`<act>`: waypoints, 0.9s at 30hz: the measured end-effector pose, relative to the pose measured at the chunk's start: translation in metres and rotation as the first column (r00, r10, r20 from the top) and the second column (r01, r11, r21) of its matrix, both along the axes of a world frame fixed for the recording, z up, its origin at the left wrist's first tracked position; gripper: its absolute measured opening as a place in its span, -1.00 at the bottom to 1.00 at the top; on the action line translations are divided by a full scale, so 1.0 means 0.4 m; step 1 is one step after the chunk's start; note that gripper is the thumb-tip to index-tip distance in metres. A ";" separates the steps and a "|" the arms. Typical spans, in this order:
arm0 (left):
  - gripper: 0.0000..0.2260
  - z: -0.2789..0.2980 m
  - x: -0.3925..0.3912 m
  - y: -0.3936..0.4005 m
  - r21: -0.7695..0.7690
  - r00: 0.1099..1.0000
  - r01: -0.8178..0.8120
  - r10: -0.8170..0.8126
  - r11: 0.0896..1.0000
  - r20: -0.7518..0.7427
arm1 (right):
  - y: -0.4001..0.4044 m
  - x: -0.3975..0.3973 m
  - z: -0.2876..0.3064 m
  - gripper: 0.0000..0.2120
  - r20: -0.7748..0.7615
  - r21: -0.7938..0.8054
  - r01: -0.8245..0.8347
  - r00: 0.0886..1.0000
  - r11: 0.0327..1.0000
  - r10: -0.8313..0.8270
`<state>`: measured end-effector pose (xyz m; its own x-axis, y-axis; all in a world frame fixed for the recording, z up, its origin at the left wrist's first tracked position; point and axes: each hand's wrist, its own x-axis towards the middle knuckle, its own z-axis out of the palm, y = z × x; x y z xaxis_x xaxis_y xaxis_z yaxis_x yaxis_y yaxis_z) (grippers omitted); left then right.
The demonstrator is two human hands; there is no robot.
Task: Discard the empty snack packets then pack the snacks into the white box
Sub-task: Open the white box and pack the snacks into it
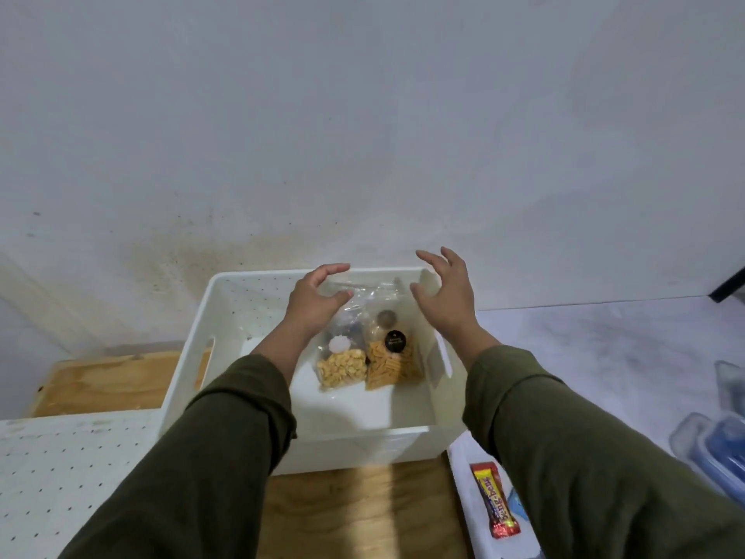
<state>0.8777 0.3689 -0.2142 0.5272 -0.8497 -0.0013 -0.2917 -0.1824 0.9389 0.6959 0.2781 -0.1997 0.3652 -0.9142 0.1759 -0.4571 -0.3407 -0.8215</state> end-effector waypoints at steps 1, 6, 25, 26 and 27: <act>-0.63 0.021 -0.014 -0.004 0.007 1.000 0.007 -0.008 1.000 0.022 | -0.003 -0.018 0.020 -0.52 -0.033 -0.020 0.002 0.999 1.000 -0.003; -0.42 0.108 -0.128 -0.035 0.032 0.991 0.095 -0.097 0.995 0.097 | -0.023 -0.149 0.106 -0.42 -0.264 -0.077 0.058 0.962 0.995 -0.076; -0.14 0.129 -0.972 -0.201 0.421 0.784 0.201 -0.403 0.884 0.472 | -0.129 -1.073 0.131 -0.35 -0.581 -0.096 0.056 0.808 0.994 -0.102; -0.14 0.127 -1.010 -0.210 0.433 0.775 0.216 -0.423 0.875 0.469 | -0.131 -1.111 0.126 -0.34 -0.584 -0.092 0.062 0.805 0.994 -0.104; -0.14 0.126 -1.044 -0.220 0.441 0.767 0.227 -0.438 0.868 0.468 | -0.135 -1.146 0.123 -0.34 -0.583 -0.088 0.072 0.805 0.994 -0.110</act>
